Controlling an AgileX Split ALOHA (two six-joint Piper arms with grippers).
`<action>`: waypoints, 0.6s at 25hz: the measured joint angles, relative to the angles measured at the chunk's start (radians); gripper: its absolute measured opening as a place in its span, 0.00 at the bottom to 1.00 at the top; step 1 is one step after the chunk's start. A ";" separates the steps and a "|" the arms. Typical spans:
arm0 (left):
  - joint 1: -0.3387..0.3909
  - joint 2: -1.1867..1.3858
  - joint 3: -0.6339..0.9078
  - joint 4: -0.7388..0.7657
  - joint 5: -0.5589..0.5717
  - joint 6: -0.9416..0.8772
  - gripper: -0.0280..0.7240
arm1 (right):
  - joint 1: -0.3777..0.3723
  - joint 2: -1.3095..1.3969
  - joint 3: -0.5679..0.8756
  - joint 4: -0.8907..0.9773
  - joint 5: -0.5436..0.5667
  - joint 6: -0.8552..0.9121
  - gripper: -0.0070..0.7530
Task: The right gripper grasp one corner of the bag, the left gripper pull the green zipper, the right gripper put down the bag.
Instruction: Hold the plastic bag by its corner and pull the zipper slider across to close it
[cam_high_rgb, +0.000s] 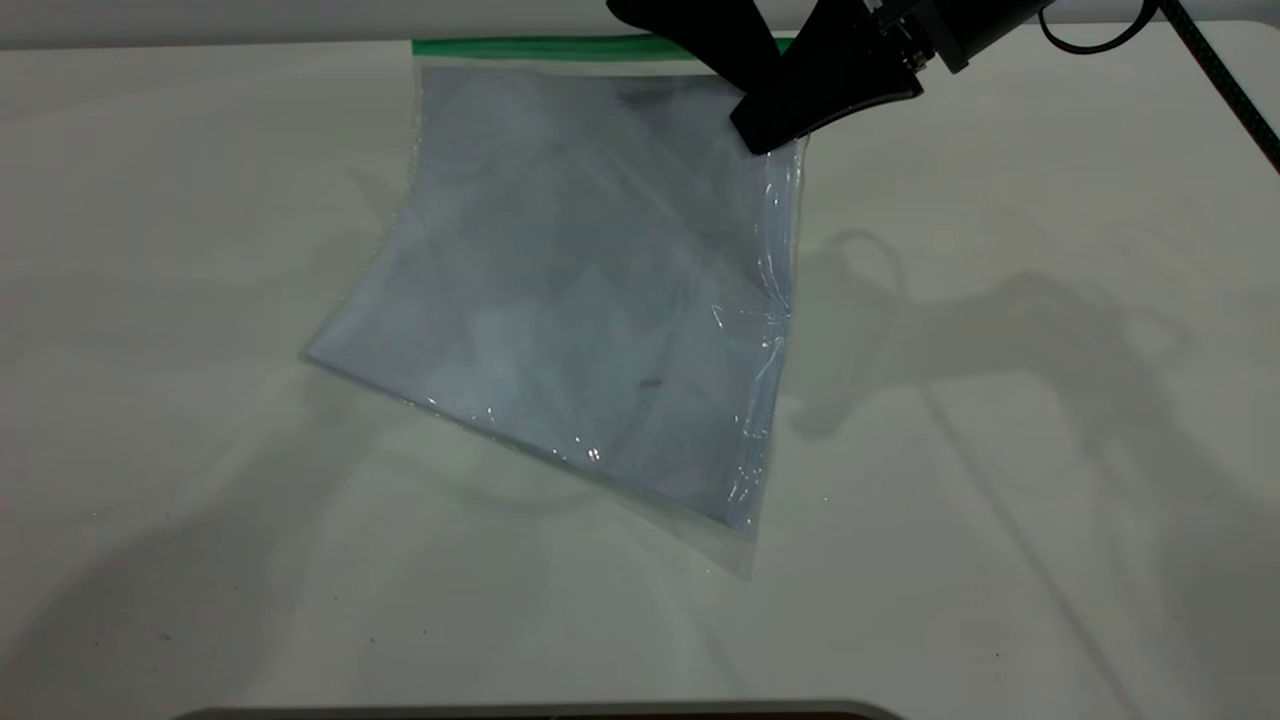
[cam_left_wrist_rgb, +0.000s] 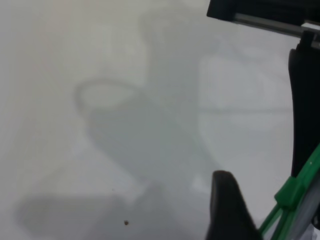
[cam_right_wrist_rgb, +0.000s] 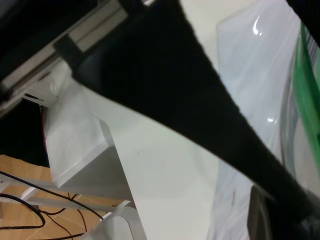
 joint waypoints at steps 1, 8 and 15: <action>0.000 0.000 0.000 0.000 -0.002 0.000 0.66 | 0.000 0.000 0.000 0.000 0.000 0.000 0.05; 0.000 0.000 0.000 -0.015 -0.004 0.005 0.48 | 0.000 0.000 0.000 -0.002 -0.005 0.000 0.05; -0.001 0.000 0.000 -0.031 -0.009 0.027 0.29 | 0.000 0.000 0.000 -0.003 -0.014 0.000 0.05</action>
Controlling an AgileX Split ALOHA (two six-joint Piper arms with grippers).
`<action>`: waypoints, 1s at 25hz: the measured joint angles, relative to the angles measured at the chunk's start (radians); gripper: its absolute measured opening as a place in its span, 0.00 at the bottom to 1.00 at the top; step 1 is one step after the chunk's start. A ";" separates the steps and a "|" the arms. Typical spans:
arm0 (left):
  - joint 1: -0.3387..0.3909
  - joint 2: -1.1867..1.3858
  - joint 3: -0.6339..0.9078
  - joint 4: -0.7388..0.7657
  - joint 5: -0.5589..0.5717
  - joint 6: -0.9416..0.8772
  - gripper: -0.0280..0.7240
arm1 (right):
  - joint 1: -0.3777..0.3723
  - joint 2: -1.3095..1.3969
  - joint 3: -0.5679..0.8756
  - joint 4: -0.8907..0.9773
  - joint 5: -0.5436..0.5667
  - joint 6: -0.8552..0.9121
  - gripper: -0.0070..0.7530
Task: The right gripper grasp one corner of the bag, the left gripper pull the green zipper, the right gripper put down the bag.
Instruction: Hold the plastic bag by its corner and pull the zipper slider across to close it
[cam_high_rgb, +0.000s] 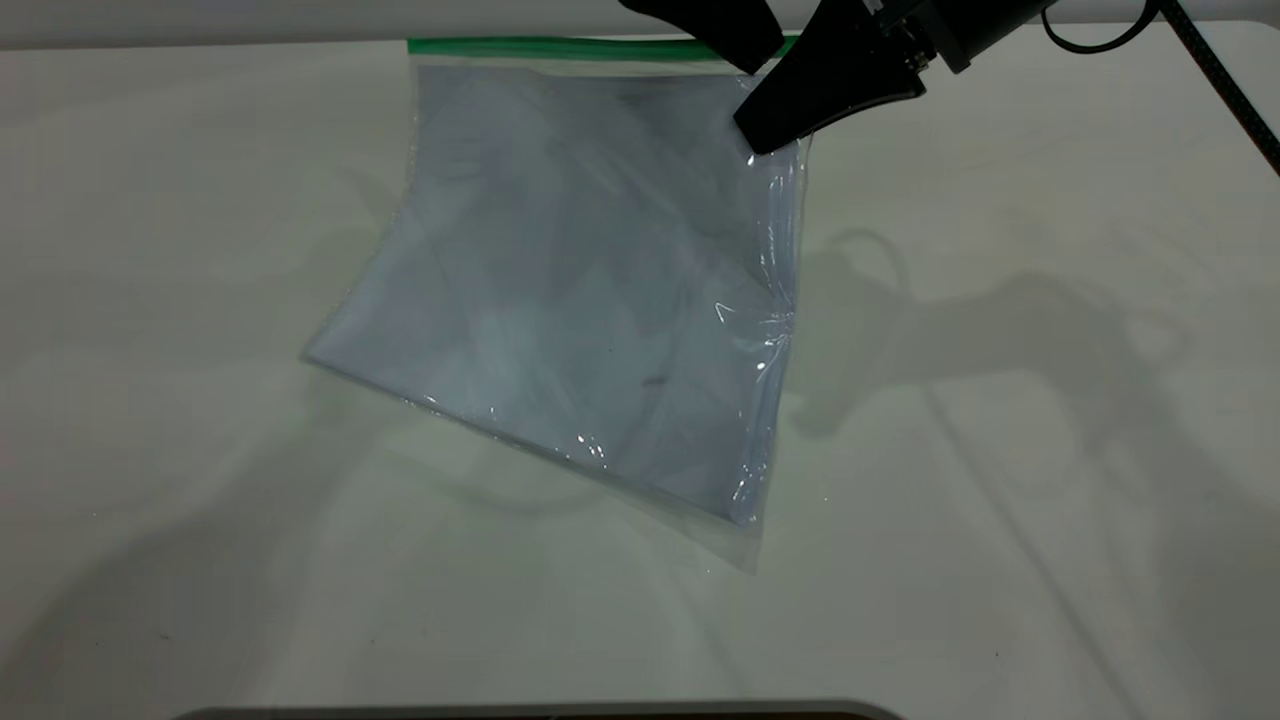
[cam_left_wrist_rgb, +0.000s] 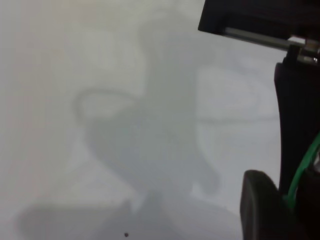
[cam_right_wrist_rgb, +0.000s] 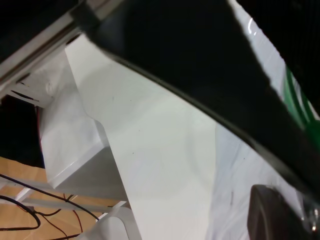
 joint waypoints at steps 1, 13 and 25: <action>0.000 0.000 0.000 0.000 -0.006 0.001 0.27 | 0.000 0.000 0.000 0.000 -0.003 0.000 0.05; -0.005 0.041 0.000 -0.033 -0.097 0.040 0.17 | 0.000 0.000 0.000 -0.011 -0.097 -0.029 0.05; -0.007 0.076 -0.009 -0.078 -0.200 0.089 0.16 | -0.057 0.000 0.000 -0.001 -0.156 -0.065 0.05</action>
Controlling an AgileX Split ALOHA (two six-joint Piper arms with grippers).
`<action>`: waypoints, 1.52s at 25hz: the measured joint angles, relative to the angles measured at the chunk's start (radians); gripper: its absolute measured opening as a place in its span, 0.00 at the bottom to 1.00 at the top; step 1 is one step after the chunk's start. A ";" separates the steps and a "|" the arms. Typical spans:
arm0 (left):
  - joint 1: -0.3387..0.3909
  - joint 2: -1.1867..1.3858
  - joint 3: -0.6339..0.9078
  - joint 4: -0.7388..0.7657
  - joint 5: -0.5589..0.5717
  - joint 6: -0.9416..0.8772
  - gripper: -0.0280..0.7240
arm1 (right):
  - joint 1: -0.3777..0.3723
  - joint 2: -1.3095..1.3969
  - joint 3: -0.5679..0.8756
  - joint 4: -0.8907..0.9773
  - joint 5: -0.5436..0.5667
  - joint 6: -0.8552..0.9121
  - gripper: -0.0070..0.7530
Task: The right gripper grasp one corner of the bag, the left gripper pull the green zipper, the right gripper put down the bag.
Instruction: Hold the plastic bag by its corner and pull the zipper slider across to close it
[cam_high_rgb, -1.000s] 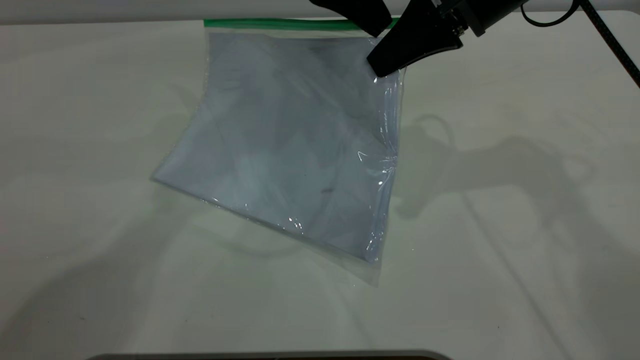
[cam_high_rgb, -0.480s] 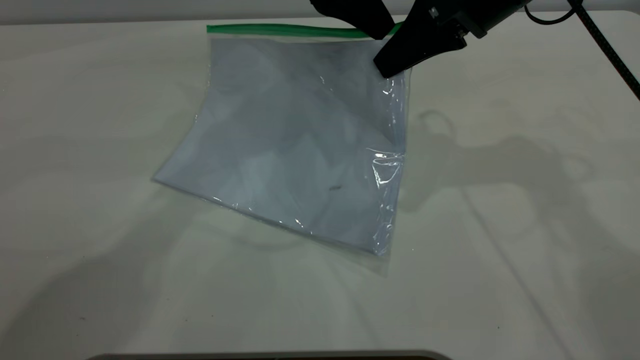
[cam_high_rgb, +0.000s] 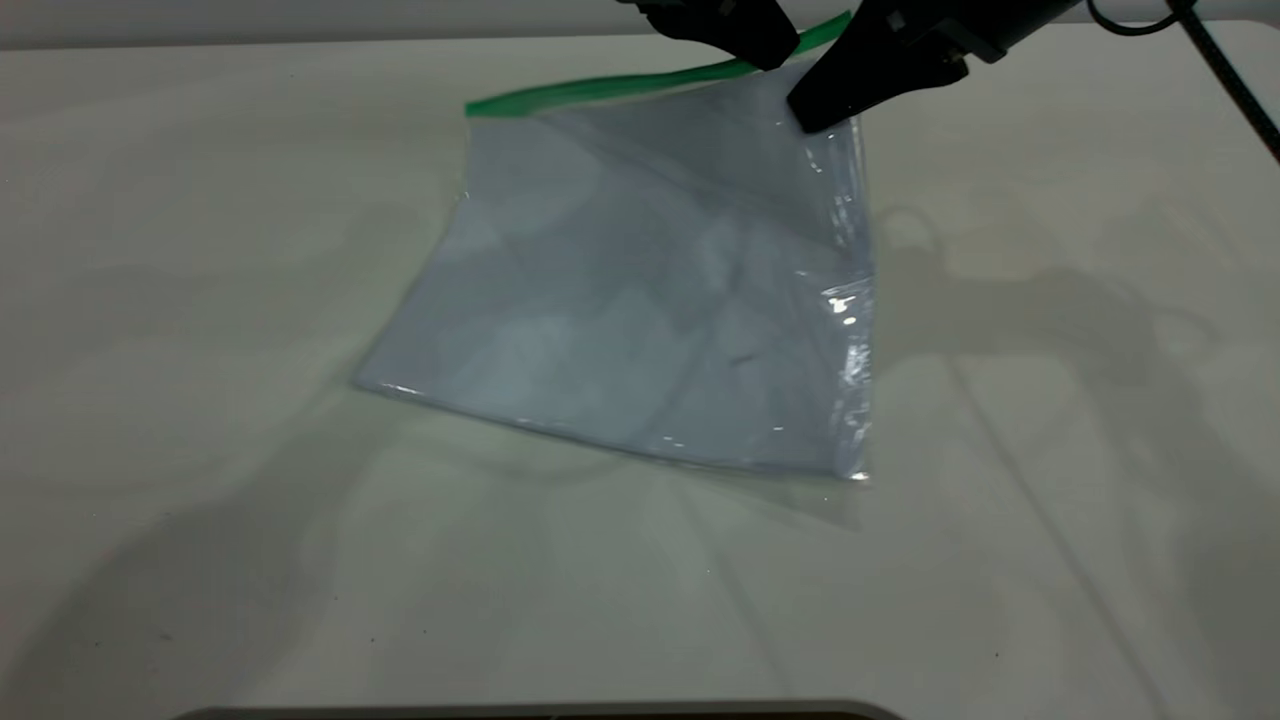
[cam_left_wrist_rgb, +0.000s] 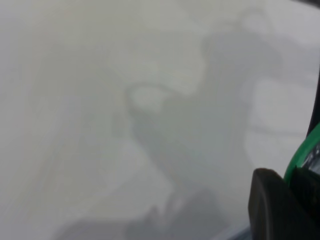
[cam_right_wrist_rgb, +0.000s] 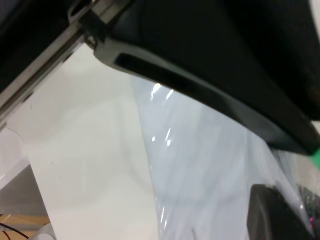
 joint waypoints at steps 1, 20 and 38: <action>0.002 0.000 0.000 -0.002 -0.001 0.000 0.16 | -0.005 0.000 0.000 0.002 0.005 -0.003 0.05; 0.122 0.089 0.003 0.101 -0.037 0.001 0.17 | -0.057 0.000 0.000 0.060 0.002 -0.048 0.05; 0.116 0.035 -0.125 0.041 0.156 0.015 0.58 | -0.057 0.000 0.001 0.066 0.021 -0.052 0.05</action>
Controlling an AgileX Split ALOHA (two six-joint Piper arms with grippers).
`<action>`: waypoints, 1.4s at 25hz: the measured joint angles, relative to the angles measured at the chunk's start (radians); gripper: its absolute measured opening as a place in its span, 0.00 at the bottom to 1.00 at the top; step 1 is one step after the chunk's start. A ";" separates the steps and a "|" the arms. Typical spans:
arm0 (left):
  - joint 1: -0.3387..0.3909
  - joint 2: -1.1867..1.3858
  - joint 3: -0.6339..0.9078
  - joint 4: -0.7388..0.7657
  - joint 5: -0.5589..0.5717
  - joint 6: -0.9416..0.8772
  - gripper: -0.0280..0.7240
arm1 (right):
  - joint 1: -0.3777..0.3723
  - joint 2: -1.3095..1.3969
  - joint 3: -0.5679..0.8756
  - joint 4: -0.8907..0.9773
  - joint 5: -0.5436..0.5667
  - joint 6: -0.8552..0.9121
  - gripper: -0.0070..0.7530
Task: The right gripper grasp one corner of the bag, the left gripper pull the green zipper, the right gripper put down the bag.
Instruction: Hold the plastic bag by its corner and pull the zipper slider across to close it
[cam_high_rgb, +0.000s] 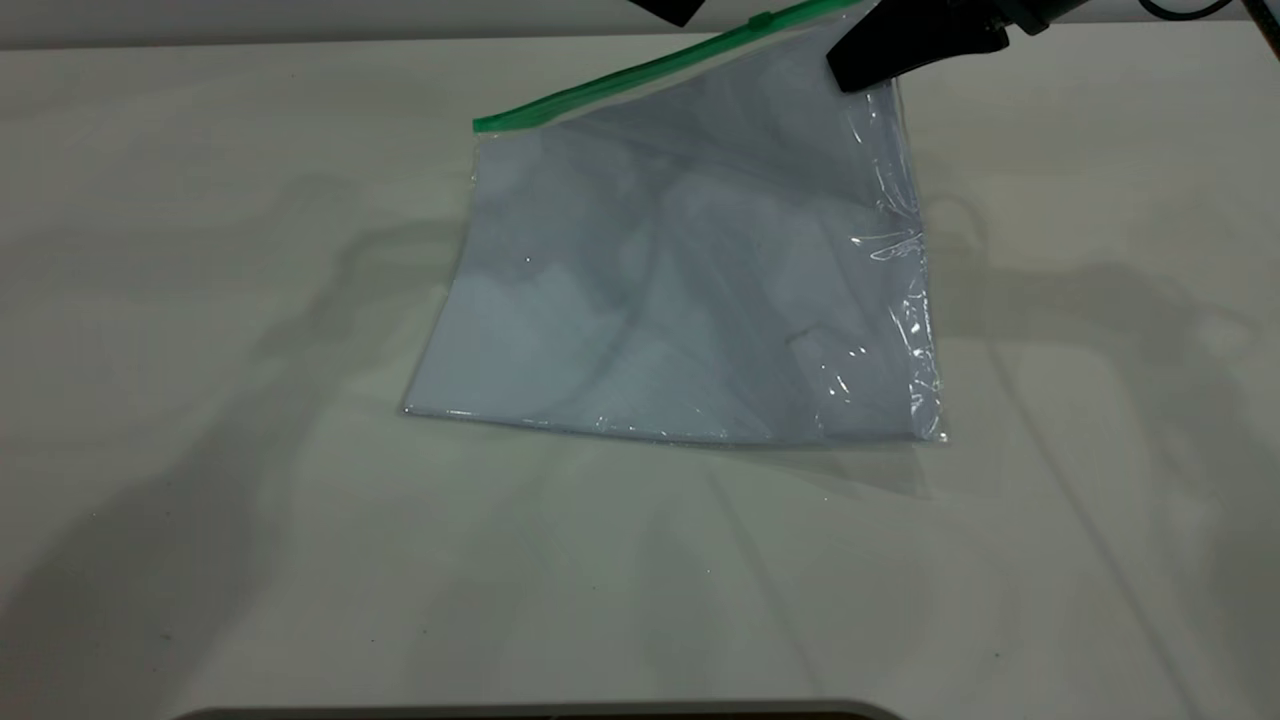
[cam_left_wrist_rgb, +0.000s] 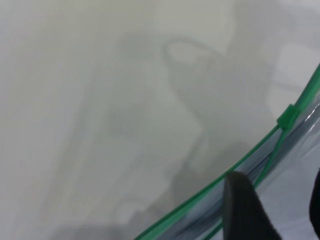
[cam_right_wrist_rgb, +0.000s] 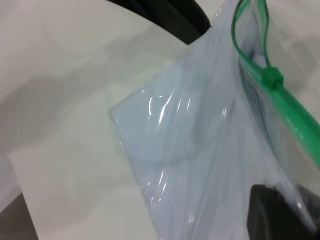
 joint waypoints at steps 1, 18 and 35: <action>-0.005 0.000 0.000 0.000 0.000 0.000 0.59 | 0.000 0.000 0.000 0.000 0.003 0.000 0.05; -0.077 0.028 -0.004 -0.054 -0.074 0.053 0.61 | 0.003 0.000 0.000 0.003 0.023 -0.002 0.05; -0.078 0.047 -0.004 -0.080 -0.084 0.064 0.13 | 0.012 0.000 0.000 0.005 0.013 -0.004 0.05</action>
